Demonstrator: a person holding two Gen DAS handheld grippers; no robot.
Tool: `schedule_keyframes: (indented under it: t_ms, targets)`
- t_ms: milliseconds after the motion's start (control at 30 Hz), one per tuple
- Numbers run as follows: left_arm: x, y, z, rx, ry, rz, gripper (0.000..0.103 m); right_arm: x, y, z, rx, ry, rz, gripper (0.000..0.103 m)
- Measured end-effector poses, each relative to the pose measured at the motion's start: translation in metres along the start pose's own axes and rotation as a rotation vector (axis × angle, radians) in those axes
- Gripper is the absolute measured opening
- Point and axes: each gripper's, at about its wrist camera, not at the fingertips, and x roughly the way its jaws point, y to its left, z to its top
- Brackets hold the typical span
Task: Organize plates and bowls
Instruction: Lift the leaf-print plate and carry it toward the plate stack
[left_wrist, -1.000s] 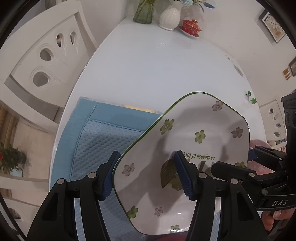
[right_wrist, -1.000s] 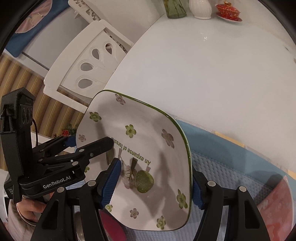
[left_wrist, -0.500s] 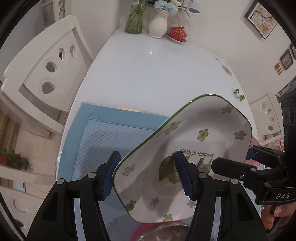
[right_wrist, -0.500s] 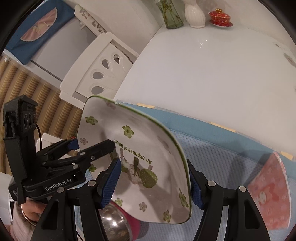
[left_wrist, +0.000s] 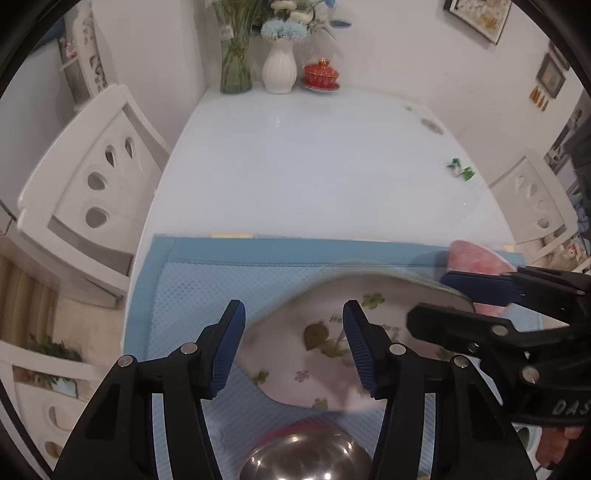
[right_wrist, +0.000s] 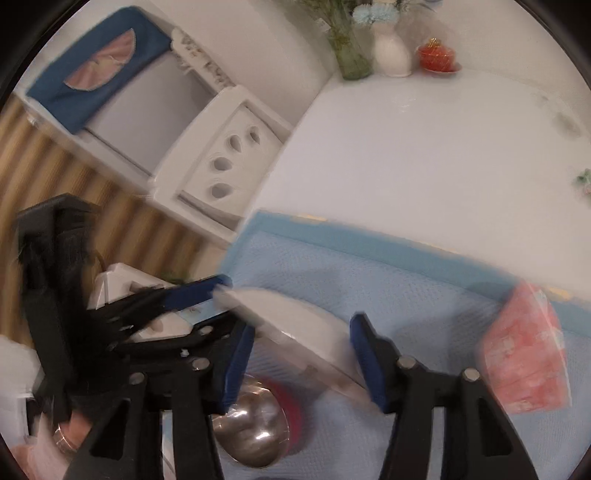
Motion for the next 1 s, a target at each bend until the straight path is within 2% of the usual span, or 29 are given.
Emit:
schedule_keyframes:
  t_ms: [67, 133, 233, 333, 533, 633, 700, 767, 833, 867, 933, 1000]
  targets:
    - [0.023, 0.008, -0.003, -0.034, 0.078, -0.013, 0.052, 0.01, -0.012, 0.0, 0.009, 0.041, -0.047, 0.049]
    - [0.036, 0.016, -0.011, -0.037, 0.093, 0.011, 0.052, 0.026, -0.028, -0.009, 0.031, 0.096, -0.119, 0.051]
    - [0.05, 0.031, -0.02, -0.075, 0.126, 0.014, 0.052, 0.046, -0.057, -0.029, 0.095, 0.15, -0.094, 0.05]
    - [0.062, 0.035, -0.02, -0.056, 0.155, 0.025, 0.052, 0.059, -0.076, -0.048, 0.131, 0.198, -0.142, 0.048]
    - [0.075, 0.034, -0.021, -0.043, 0.214, 0.011, 0.052, 0.066, -0.077, -0.068, 0.186, 0.228, -0.13, 0.048]
    - [0.083, 0.032, -0.018, -0.045, 0.234, -0.02, 0.052, 0.072, -0.085, -0.076, 0.263, 0.225, -0.059, 0.048]
    - [0.089, 0.028, -0.018, -0.037, 0.251, -0.027, 0.051, 0.08, -0.09, -0.075, 0.289, 0.227, -0.052, 0.048]
    - [0.096, 0.025, -0.019, -0.038, 0.287, -0.049, 0.039, 0.086, -0.088, -0.071, 0.285, 0.219, -0.061, 0.048]
    - [0.108, 0.019, -0.027, -0.046, 0.348, -0.07, 0.042, 0.088, -0.085, -0.068, 0.283, 0.204, -0.061, 0.049]
    - [0.109, 0.014, -0.029, -0.034, 0.344, -0.074, 0.045, 0.09, -0.085, -0.066, 0.29, 0.198, -0.058, 0.05]
    - [0.105, 0.007, -0.029, -0.006, 0.303, -0.044, 0.045, 0.091, -0.088, -0.064, 0.32, 0.181, -0.037, 0.05]
    - [0.104, 0.008, -0.026, -0.018, 0.301, -0.043, 0.045, 0.091, -0.09, -0.061, 0.337, 0.171, -0.032, 0.051]
